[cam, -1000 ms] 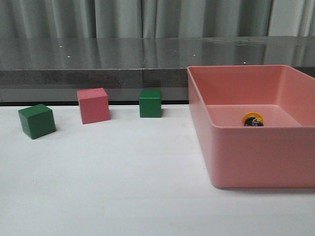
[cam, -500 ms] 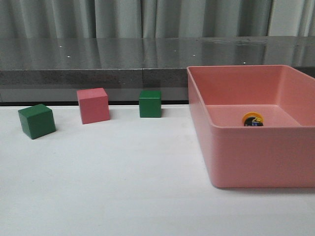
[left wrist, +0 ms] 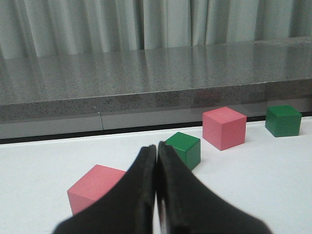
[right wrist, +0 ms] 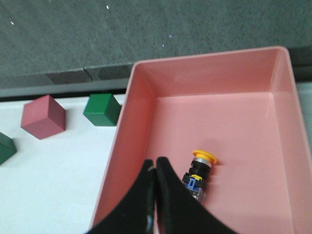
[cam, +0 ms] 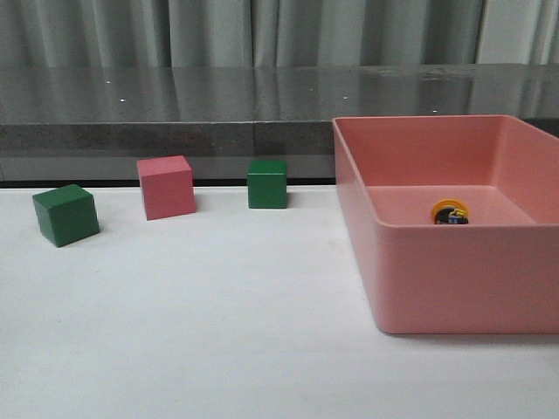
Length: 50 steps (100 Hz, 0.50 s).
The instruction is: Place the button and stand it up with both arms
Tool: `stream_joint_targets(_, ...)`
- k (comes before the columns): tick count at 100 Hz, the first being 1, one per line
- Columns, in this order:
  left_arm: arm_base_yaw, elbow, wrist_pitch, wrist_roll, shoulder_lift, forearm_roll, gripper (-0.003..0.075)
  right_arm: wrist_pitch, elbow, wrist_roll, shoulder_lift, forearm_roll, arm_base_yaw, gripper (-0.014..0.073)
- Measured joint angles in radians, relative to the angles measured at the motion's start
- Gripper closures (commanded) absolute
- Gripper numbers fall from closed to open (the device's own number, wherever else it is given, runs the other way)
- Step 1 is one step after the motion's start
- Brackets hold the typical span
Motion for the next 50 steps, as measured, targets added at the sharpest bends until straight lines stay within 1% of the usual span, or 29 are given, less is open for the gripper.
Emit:
stream_joint_targets(5, 0.000, 0.000, 0.000, 0.000, 0.000, 0.000, 0.0740, 0.027, -0.036, 0.000, 0.068, 0.000, 0.000, 0.0572)
stream_joint_targets(12, 0.000, 0.000, 0.000, 0.000, 0.000, 0.000, 0.0740, 0.069, -0.077, -0.006, 0.158, 0.000, 0.000, 0.0456)
stream_joint_targets(17, 0.000, 0.000, 0.000, 0.000, 0.000, 0.000, 0.0740, 0.092, -0.102, -0.021, 0.216, 0.002, 0.002, 0.0335)
stream_joint_targets(19, 0.000, 0.000, 0.000, 0.000, 0.000, 0.000, 0.0740, 0.100, -0.111, -0.028, 0.238, 0.002, 0.002, 0.0301)
stream_joint_targets(24, 0.000, 0.000, 0.000, 0.000, 0.000, 0.000, 0.0740, 0.109, -0.129, -0.046, 0.286, 0.002, 0.002, 0.0171)
stream_joint_targets(31, 0.000, 0.000, 0.000, 0.000, 0.000, 0.000, 0.0740, 0.109, -0.142, -0.062, 0.342, 0.002, 0.002, 0.0061)
stream_joint_targets(35, 0.000, 0.000, 0.000, 0.000, 0.000, 0.000, 0.0740, 0.104, -0.147, -0.067, 0.369, 0.002, 0.002, 0.0043)
stream_joint_targets(50, 0.000, 0.000, 0.000, 0.000, 0.000, 0.000, 0.0740, 0.052, -0.149, -0.071, 0.446, 0.002, 0.002, 0.0055)
